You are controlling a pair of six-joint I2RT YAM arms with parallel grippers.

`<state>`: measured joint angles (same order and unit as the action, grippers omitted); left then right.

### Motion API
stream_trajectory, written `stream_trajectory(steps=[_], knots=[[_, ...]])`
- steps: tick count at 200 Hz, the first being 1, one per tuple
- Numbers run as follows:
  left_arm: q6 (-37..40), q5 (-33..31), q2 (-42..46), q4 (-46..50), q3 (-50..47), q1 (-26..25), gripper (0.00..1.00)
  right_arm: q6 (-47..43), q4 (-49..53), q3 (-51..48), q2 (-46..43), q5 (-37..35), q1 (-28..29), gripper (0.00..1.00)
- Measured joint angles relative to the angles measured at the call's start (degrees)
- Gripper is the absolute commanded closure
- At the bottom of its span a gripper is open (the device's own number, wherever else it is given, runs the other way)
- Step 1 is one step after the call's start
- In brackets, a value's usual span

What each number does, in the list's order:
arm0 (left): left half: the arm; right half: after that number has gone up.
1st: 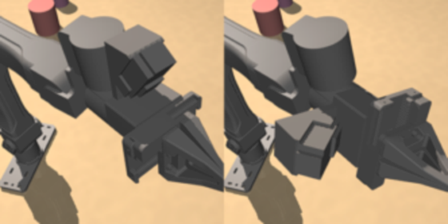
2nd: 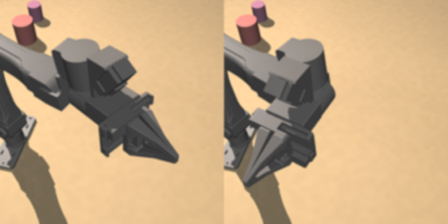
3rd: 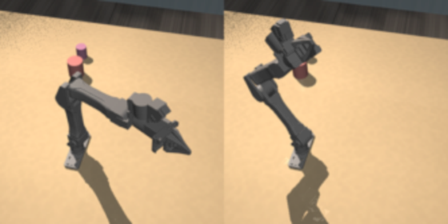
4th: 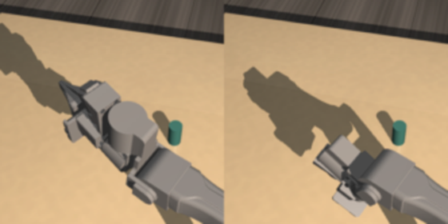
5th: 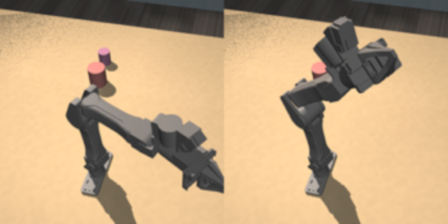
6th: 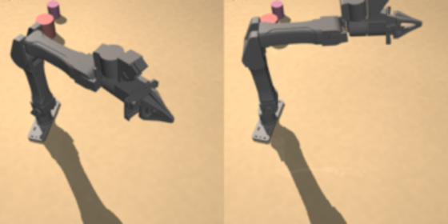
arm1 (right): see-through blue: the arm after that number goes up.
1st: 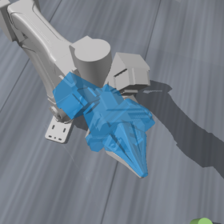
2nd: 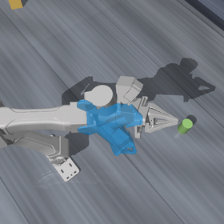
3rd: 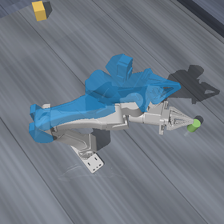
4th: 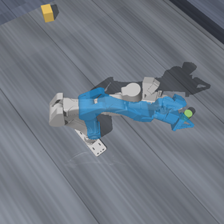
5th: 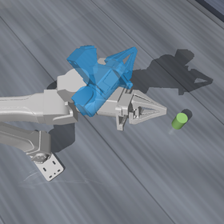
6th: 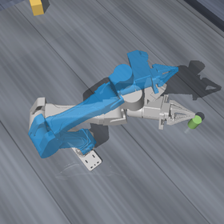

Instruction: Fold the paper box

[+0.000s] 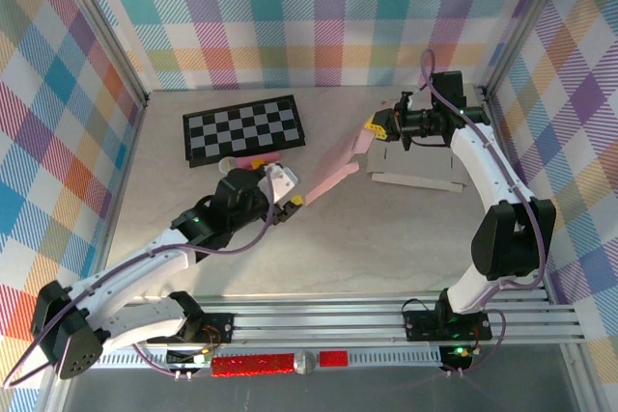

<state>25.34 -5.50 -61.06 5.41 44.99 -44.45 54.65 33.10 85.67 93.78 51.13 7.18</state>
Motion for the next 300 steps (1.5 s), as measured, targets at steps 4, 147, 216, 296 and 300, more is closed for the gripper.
stream_trajectory(steps=[4,147,216,296,300], knots=[[0.1,-0.1,-0.9,-0.9,0.0,-0.7,0.24,0.3,0.0,0.0,0.0,-0.1,0.0,1.00],[1.3,-11.4,-21.3,-22.0,-0.6,-3.9,0.74,10.9,0.7,1.1,-1.0,-2.1,0.5,1.00],[2.4,-12.2,-16.9,-8.1,5.8,-3.9,1.00,13.9,2.6,2.4,-1.5,-3.2,0.5,0.47],[-7.4,-21.0,-19.4,28.9,35.8,-3.9,1.00,16.4,12.9,8.8,-14.8,-26.6,7.7,0.22],[-7.9,-21.7,-20.2,30.8,37.3,-3.9,1.00,17.0,13.2,8.9,-15.7,-28.2,9.0,0.22]])
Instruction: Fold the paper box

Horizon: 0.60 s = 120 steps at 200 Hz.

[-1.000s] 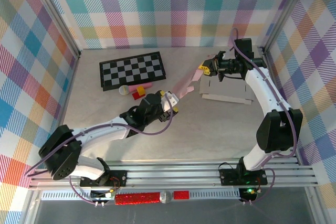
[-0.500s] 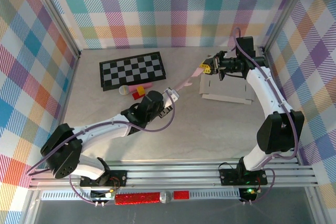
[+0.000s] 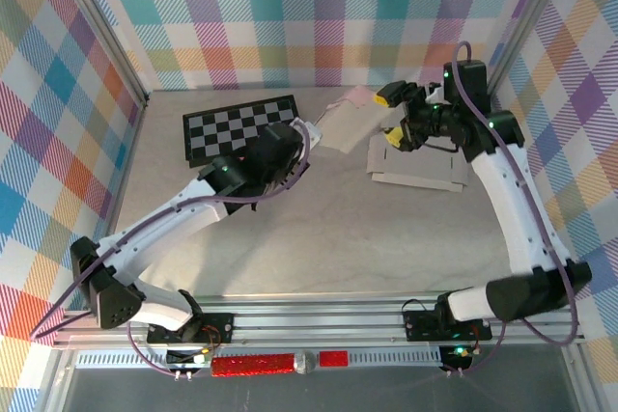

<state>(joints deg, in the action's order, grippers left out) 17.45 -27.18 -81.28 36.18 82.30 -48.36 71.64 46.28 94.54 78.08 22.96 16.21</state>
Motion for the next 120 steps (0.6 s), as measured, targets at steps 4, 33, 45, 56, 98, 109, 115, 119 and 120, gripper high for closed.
stream_trajectory(steps=[4,33,45,56,98,109,115,119,120], knots=[[-0.9,-0.8,-1.1,1.9,1.6,0.0,1.00,0.7,0.3,0.0,-0.9,-1.4,1.4,0.22],[-4.9,-6.5,-9.7,15.2,11.0,-0.3,1.00,6.0,1.4,0.1,-3.1,-9.6,10.8,0.22],[-6.2,-8.3,-12.9,19.1,13.3,-0.7,1.00,7.8,1.4,0.1,-2.1,-12.3,13.2,0.22],[-7.1,-9.7,-14.9,22.0,14.8,-1.2,1.00,9.3,1.4,0.6,-0.5,-14.4,14.6,0.22],[-9.2,-12.1,-16.1,27.8,18.1,-2.6,1.00,14.0,-0.2,2.0,6.4,-18.2,17.2,0.27],[-9.3,-12.5,-16.1,28.5,18.3,-3.0,1.00,14.8,-0.6,2.4,7.8,-18.8,17.3,0.29],[-9.6,-12.6,-16.1,28.8,18.3,-3.2,1.00,15.0,-0.8,2.8,8.6,-18.9,17.3,0.29],[-9.6,-12.7,-16.1,29.0,18.3,-3.3,1.00,15.1,-0.9,3.1,9.1,-19.0,17.3,0.30],[-9.7,-12.7,-16.1,29.1,18.3,-3.3,1.00,15.1,-0.9,3.1,9.2,-18.9,17.3,0.30]])
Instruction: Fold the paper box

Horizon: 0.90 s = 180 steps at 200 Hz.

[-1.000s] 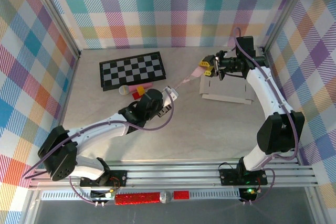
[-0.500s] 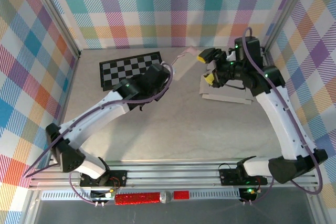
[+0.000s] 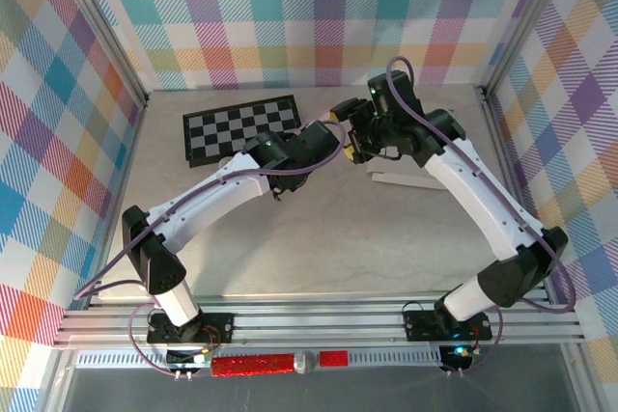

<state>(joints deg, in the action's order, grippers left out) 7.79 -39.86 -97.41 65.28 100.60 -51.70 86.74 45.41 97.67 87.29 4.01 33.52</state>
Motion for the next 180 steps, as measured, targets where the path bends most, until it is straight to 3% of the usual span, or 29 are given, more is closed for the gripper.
stream_trajectory(steps=[87,130,152,180], knots=[[-0.9,-0.5,-0.4,1.3,0.1,-1.5,1.00,0.9,-2.4,6.1,5.1,0.0,0.4,0.34],[-0.9,-0.1,-0.5,1.3,1.0,-1.5,1.00,1.1,-0.8,6.1,5.2,0.0,0.4,0.42],[-0.9,0.0,-0.6,1.2,1.9,-1.5,1.00,1.1,-0.8,6.1,5.6,-0.1,0.4,0.51],[-0.9,0.4,-0.6,0.8,2.0,-1.5,1.00,1.0,-0.7,6.1,7.3,-0.2,0.4,0.76]])
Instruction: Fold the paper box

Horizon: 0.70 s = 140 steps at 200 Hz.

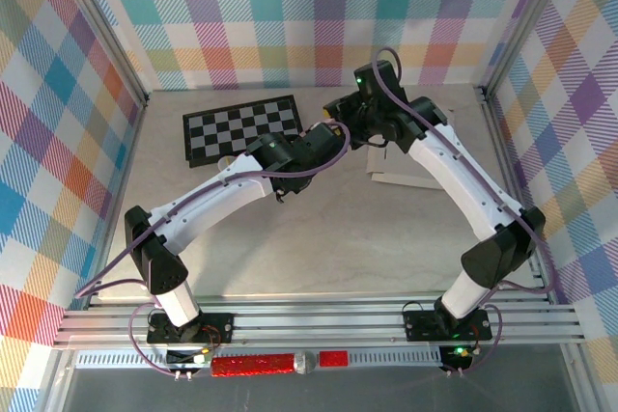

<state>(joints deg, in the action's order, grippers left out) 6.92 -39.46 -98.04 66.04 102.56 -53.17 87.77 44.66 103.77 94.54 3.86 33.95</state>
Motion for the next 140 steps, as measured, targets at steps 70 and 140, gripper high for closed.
stream_trajectory(steps=[70,140], knots=[[0.9,1.5,9.3,-10.4,-9.2,0.0,0.35,1.0,2.0,2.2,1.2,0.5,-1.1,1.00],[2.8,13.5,31.9,-30.2,-32.0,9.2,0.30,5.3,6.8,8.5,1.1,7.2,-8.8,1.00]])
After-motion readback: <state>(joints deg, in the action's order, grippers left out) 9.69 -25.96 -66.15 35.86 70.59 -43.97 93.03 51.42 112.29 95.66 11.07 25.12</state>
